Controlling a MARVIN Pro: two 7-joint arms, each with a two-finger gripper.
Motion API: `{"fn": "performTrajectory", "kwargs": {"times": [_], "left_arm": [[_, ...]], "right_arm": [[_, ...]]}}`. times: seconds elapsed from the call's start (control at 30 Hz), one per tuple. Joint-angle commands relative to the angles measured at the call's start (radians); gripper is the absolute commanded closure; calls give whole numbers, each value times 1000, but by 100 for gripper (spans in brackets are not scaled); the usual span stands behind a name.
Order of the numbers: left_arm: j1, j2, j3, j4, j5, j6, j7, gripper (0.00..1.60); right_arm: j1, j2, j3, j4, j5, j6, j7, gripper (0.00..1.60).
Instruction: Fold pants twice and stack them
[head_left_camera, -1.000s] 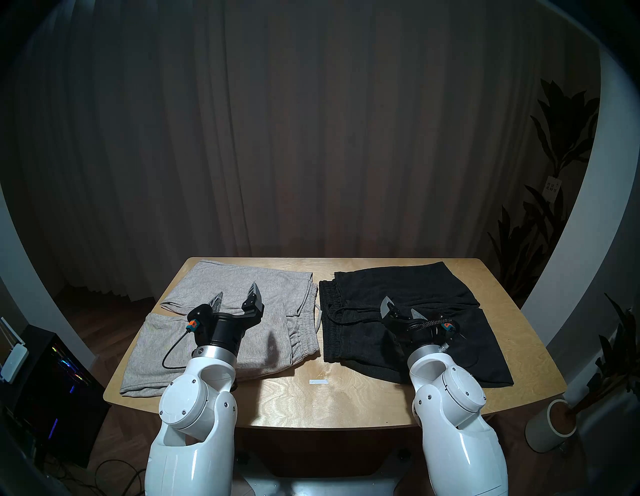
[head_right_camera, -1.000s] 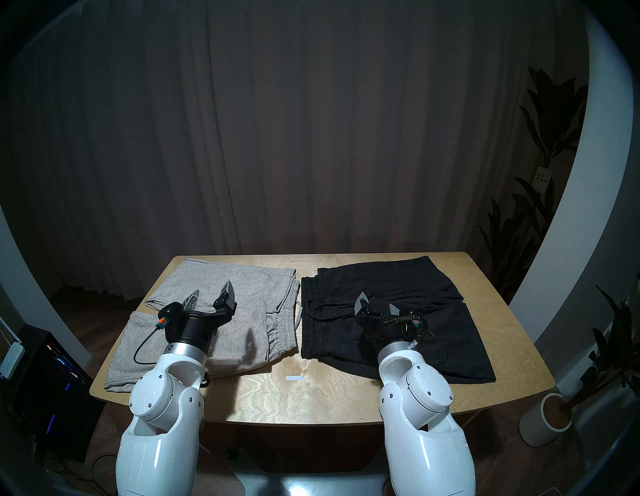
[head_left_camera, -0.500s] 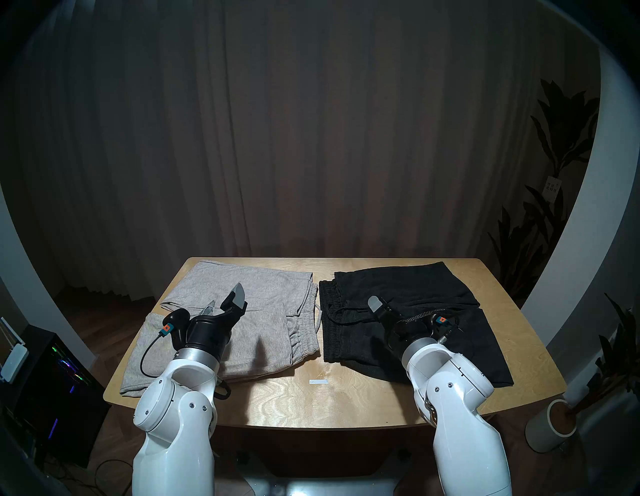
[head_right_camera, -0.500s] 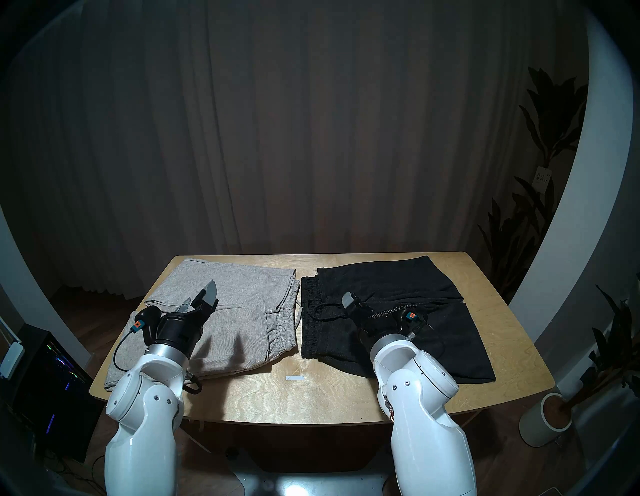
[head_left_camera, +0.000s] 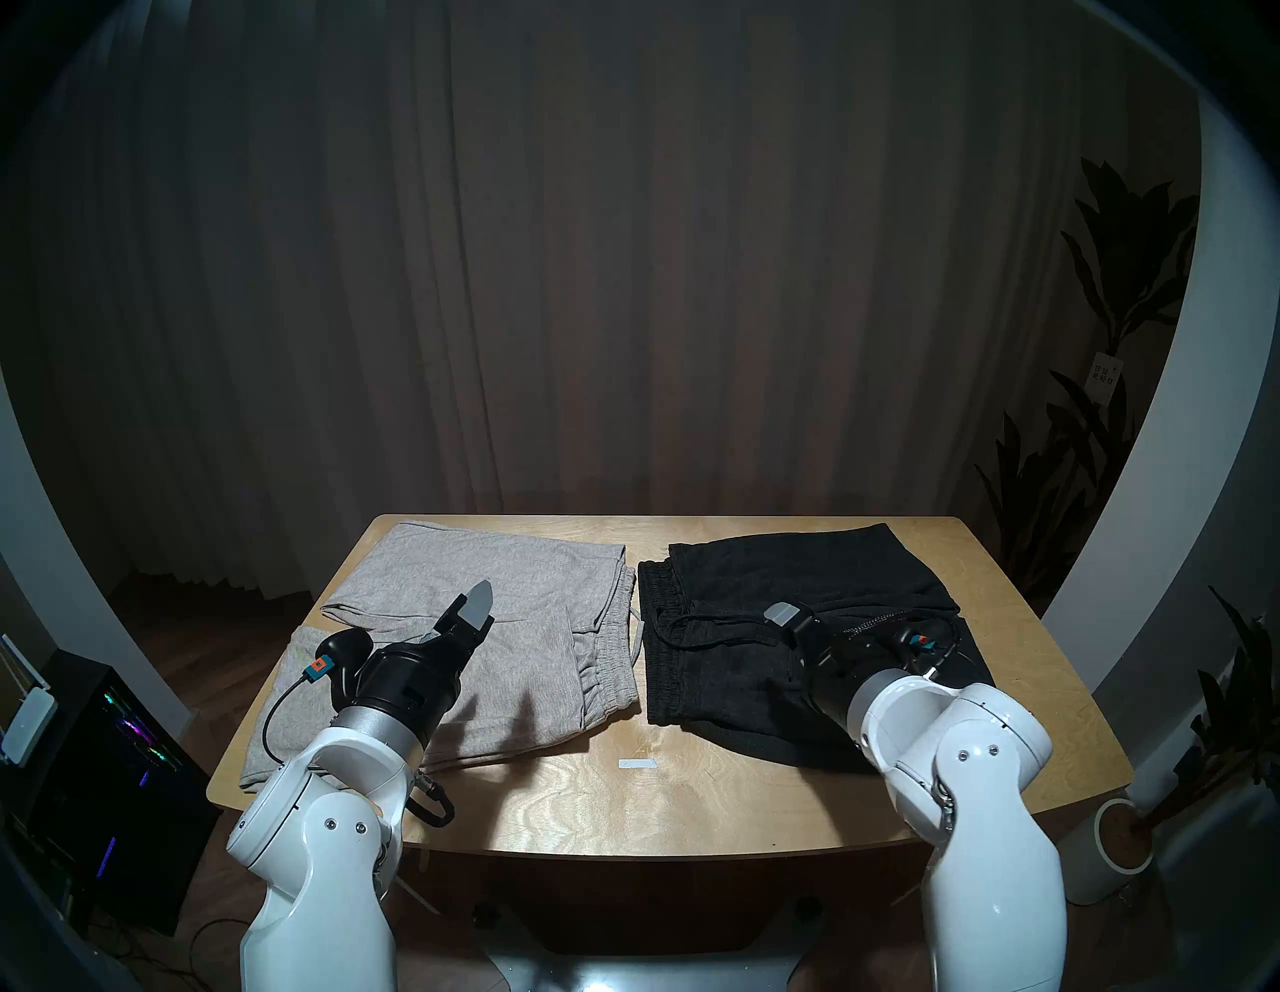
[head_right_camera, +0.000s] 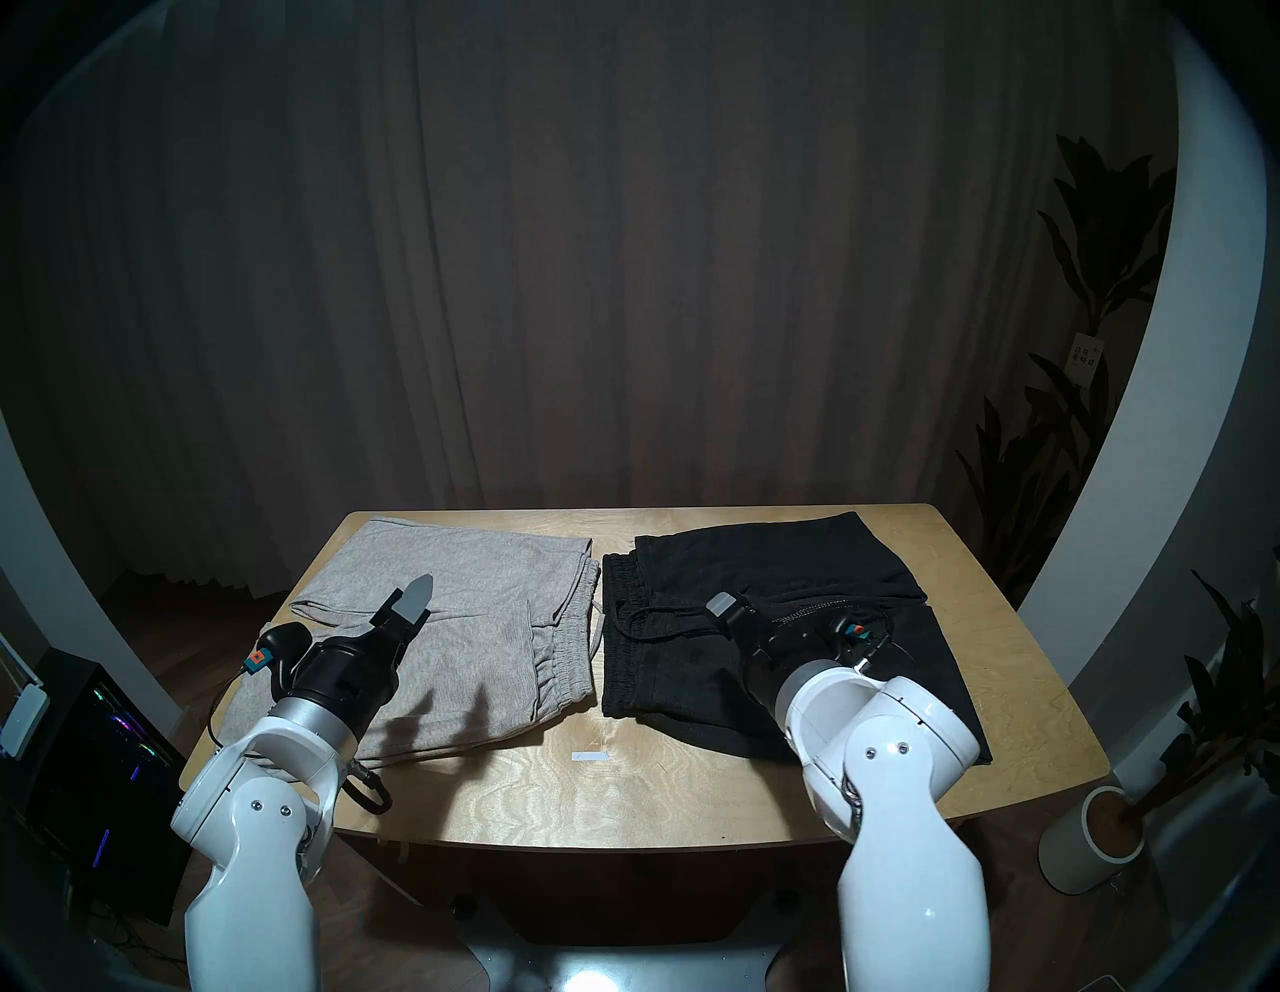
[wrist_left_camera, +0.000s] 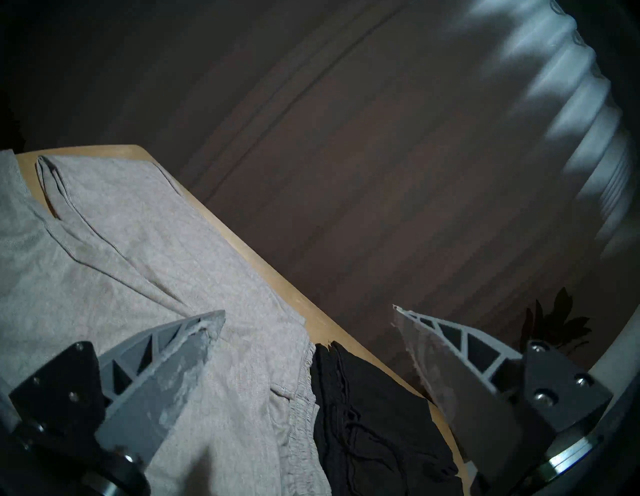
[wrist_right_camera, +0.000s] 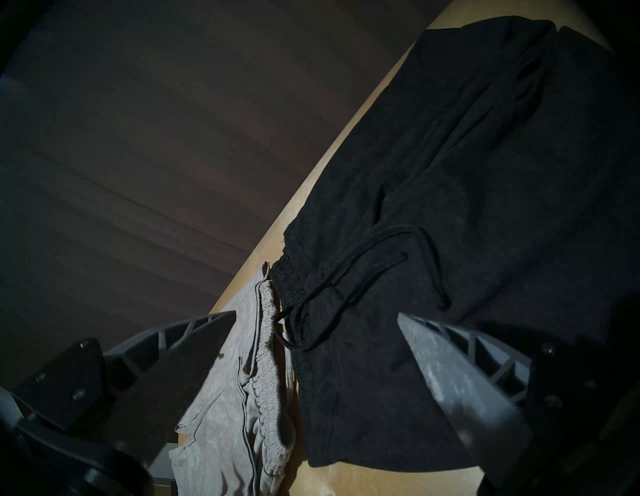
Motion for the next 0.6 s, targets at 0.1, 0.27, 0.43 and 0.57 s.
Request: {"fn": "performTrajectory", "kwargs": {"times": [0.1,0.27,0.43,0.57], "left_arm": [[13,10,19,-61,1,35,0,0],[40,-12,21,-83,10,23,18,0],[91,-50,-13,-111,-18,-33,33,0],[160,-89,-60,-143,-26,-95,7,0]], "right_arm": [[-14,3,20,-47,84,64,23,0],[4,17,-42,-31,58,70,57,0],[29,33,-92,-2,52,86,85,0],[39,36,-120,23,41,81,97,0]]}}
